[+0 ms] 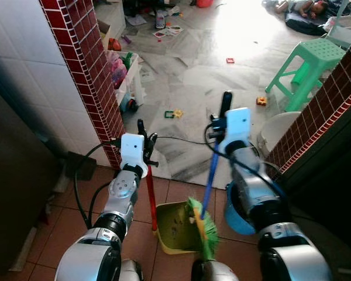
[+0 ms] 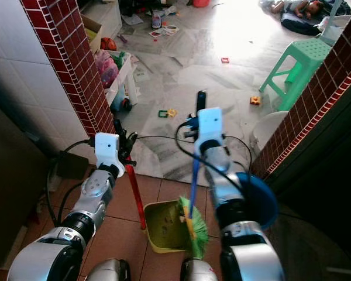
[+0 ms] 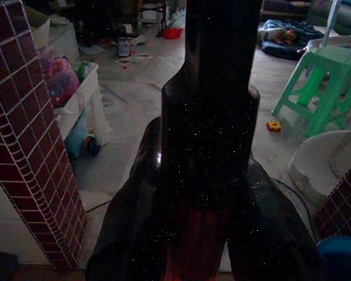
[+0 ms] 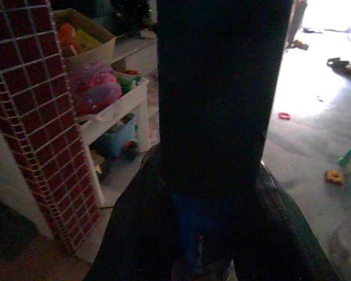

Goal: Sweep floor

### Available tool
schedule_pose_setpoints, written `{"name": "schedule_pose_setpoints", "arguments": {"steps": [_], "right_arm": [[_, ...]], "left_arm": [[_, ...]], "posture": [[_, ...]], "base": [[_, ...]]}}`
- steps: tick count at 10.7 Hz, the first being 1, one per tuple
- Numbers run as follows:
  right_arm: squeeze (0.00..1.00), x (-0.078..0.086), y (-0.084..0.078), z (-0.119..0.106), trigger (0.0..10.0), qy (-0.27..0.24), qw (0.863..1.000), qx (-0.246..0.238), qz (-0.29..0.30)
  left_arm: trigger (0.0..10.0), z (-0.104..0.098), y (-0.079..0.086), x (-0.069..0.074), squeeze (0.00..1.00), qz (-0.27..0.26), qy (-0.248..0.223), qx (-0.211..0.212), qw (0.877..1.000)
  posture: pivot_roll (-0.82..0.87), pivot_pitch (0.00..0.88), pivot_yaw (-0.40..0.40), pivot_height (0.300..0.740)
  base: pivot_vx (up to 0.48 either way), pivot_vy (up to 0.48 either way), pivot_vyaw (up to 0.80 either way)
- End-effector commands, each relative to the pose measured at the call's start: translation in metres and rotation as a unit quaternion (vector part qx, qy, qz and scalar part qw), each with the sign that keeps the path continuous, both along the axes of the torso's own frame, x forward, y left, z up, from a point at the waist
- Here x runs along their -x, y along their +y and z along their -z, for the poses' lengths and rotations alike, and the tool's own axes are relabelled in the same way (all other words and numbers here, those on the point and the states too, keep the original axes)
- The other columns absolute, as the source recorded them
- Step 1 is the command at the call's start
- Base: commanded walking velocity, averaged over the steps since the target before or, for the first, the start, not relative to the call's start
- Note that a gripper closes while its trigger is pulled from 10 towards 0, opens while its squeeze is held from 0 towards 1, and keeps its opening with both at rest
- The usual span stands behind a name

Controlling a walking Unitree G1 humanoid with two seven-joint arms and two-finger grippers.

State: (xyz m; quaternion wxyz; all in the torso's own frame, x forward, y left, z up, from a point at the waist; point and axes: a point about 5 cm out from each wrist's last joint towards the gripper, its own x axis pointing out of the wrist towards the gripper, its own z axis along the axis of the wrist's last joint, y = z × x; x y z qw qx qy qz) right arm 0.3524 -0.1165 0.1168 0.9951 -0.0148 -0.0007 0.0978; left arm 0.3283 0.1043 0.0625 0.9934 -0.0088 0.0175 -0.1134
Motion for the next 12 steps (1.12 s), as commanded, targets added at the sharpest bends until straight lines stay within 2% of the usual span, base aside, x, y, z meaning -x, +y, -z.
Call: {"name": "schedule_pose_setpoints", "arguments": {"steps": [1,2,3,4,6,9,10,12], "right_arm": [[0.0,-0.002,0.002,-0.003,10.0,0.003,0.999,-0.04,-0.002],[0.0,-0.003,0.008,-0.011,10.0,0.0,0.996,-0.075,-0.038],[0.0,-0.003,0.008,-0.015,10.0,-0.003,0.996,-0.08,-0.042],[0.0,-0.005,0.007,-0.034,10.0,-0.025,0.992,-0.108,-0.067],[0.0,-0.006,0.006,-0.061,10.0,-0.059,0.984,-0.13,-0.104],[0.0,-0.001,-0.01,-0.067,10.0,-0.083,0.988,-0.058,-0.116],[0.0,0.002,-0.021,-0.063,10.0,-0.081,0.99,-0.033,-0.109],[0.0,0.008,-0.031,-0.055,10.0,-0.079,0.992,-0.004,-0.097]], "left_arm": [[10.0,0.011,-0.004,0.005,0.0,0.016,0.029,-0.006,0.999],[10.0,0.012,-0.005,0.005,0.0,0.017,0.03,-0.004,0.999],[10.0,0.012,-0.005,0.005,0.0,0.017,0.031,-0.003,0.999],[10.0,0.012,-0.006,0.005,0.0,0.019,0.032,0.001,0.999],[10.0,0.012,-0.007,0.005,0.0,0.022,0.034,0.012,0.999],[10.0,0.007,-0.004,0.001,0.0,0.017,0.028,0.034,0.999],[10.0,0.002,0.0,-0.004,0.0,0.001,0.025,0.038,0.999],[10.0,-0.01,0.003,-0.01,0.0,0.003,-0.001,0.039,0.999]], "posture": [[-0.08,0.099,-0.005,0.74],[-0.09,0.098,-0.008,0.74],[-0.09,0.098,-0.008,0.74],[-0.09,0.092,-0.009,0.74],[-0.1,0.084,-0.006,0.74],[-0.11,0.069,-0.007,0.74],[-0.11,0.059,-0.01,0.74],[-0.11,0.042,-0.023,0.74]], "base": [[0.0,0.0,0.0],[0.0,0.0,0.0],[0.0,0.0,0.0],[0.0,0.0,0.0],[0.0,0.0,0.0],[0.0,0.0,0.0],[0.0,0.0,0.0],[0.0,0.0,0.0]]}}
